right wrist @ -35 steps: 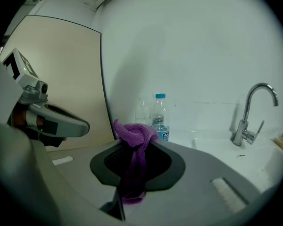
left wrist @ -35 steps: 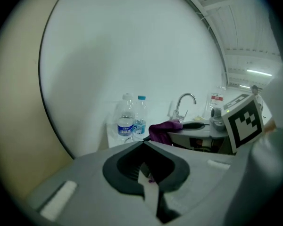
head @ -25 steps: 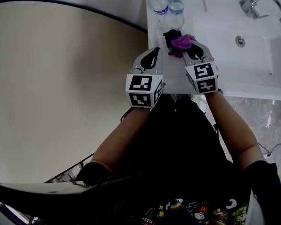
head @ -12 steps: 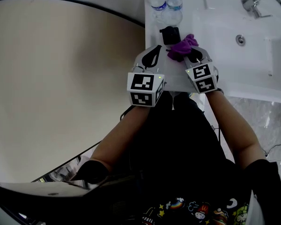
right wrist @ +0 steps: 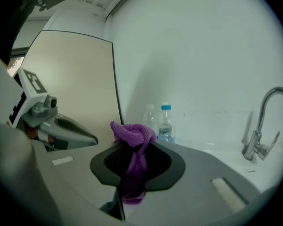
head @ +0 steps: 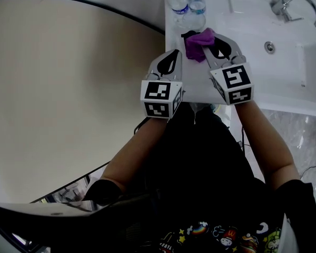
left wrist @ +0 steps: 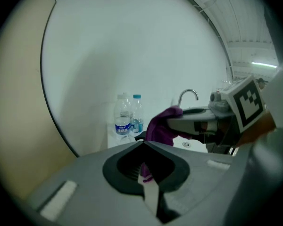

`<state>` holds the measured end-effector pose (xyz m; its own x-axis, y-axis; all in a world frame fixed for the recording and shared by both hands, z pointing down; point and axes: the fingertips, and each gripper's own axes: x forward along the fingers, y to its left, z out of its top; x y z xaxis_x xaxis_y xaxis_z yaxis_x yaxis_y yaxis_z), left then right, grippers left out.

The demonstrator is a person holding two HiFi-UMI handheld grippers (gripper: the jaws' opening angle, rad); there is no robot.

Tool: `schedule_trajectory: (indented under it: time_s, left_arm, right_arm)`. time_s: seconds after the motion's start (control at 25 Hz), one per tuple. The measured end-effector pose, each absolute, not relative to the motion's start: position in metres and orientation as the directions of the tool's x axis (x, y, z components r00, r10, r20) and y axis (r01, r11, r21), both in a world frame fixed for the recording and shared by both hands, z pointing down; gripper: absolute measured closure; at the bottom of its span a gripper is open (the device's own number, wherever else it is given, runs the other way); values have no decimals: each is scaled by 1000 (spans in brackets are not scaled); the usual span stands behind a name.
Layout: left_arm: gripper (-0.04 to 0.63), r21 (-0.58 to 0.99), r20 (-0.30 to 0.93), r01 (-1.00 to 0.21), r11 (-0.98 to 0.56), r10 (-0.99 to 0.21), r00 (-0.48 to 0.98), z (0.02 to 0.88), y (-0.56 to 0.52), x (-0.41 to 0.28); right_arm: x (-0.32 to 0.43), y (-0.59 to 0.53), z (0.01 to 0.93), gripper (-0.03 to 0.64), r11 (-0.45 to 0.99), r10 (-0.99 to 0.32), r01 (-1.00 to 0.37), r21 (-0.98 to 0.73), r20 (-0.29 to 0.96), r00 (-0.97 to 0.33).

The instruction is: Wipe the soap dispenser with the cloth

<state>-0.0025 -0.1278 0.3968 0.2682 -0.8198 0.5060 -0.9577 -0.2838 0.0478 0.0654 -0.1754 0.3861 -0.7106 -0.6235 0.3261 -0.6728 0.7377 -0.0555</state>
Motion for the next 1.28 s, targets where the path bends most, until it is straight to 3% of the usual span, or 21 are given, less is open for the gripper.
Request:
schedule_trajectory:
  time_s: [0.16,0.56,0.76,1.04,1.28]
  left_arm:
    - [595,51,499,-961,-273,-826,261,392,-123,-6]
    - [595,42,487,-967,-252,-840,240,388,-106,-17]
    - [595,56,498,-970,-235,-835,231,394,-97,-19]
    - [595,95,486,-965,-244,-835,259,402,-91,-27]
    - [595,94,414,-933,-346,-839,353,380,-106,-41]
  right_arm:
    - [55,-176,366,531,741,-630,-669,-60,285,-723]
    - [31,-141,458,531,774,-534,-630,-61,471,-702]
    - [31,-124,472,531,784,-490,-613,-100,507,-709]
    - [37,-105,394,531,755,-566,-643,-128,367,-738]
    - [44,-87,302,531,697,-664,-701,-153,232,-711]
